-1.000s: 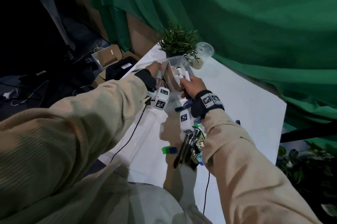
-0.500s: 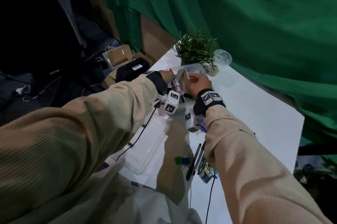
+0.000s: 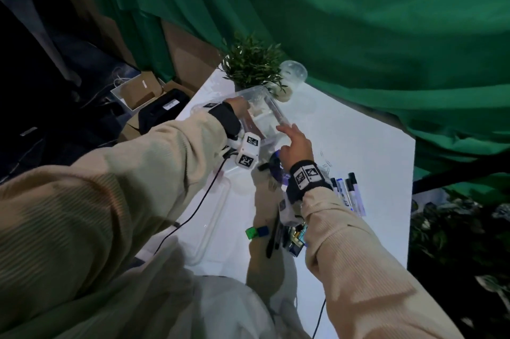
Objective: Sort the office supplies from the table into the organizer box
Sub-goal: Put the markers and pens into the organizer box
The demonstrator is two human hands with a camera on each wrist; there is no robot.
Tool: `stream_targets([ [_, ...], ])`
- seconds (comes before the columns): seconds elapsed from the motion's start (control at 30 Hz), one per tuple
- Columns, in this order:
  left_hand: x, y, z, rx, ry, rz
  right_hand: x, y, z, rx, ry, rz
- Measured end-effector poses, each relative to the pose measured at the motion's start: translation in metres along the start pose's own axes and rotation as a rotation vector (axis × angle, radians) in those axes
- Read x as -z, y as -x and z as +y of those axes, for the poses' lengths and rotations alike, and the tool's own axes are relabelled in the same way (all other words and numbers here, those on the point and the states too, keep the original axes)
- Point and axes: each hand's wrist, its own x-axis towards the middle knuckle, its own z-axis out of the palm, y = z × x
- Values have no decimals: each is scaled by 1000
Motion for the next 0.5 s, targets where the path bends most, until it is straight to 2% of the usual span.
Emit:
stream_targets([
  [0.07, -9, 14, 2, -109, -109, 74, 8, 18, 18, -25, -53, 86],
  [0.13, -26, 31, -2, -293, -229, 150, 13, 39, 51, -127, -59, 179],
  [0.2, -51, 45, -16, -437, -261, 76, 19, 61, 92, -290, -38, 255],
  [0.23, -65, 51, -26, -461, -283, 12, 24, 71, 112, -379, -31, 272],
  [0.3, -87, 57, -49, -477, -402, -88, 36, 87, 146, -546, 25, 269],
  [0.37, -105, 52, -68, -451, -570, -129, 51, 97, 170, -624, 105, 262],
  [0.5, -127, 40, -94, -349, -834, -42, 72, 104, 198, -679, 175, 247],
])
